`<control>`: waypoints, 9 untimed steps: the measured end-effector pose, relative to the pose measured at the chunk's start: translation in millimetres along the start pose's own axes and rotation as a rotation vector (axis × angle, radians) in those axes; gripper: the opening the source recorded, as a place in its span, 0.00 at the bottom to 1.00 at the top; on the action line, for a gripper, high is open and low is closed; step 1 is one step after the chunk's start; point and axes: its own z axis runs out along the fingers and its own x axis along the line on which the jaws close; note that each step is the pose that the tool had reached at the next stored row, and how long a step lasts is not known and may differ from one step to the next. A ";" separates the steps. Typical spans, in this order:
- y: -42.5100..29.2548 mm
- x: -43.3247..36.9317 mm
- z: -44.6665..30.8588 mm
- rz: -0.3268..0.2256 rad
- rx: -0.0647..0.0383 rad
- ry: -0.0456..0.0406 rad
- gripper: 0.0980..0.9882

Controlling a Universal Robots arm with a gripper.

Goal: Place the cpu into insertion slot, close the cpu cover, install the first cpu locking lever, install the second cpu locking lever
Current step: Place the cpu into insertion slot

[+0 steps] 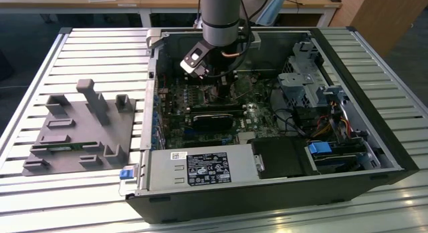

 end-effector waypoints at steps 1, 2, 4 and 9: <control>0.0 0.0 0.4 0.000 0.000 0.0000 0.50; -0.2 0.0 0.7 0.000 0.000 -0.0001 0.50; -0.9 0.0 1.4 0.000 0.000 0.0000 0.50; -1.3 0.5 4.1 -0.001 0.002 -0.0047 0.50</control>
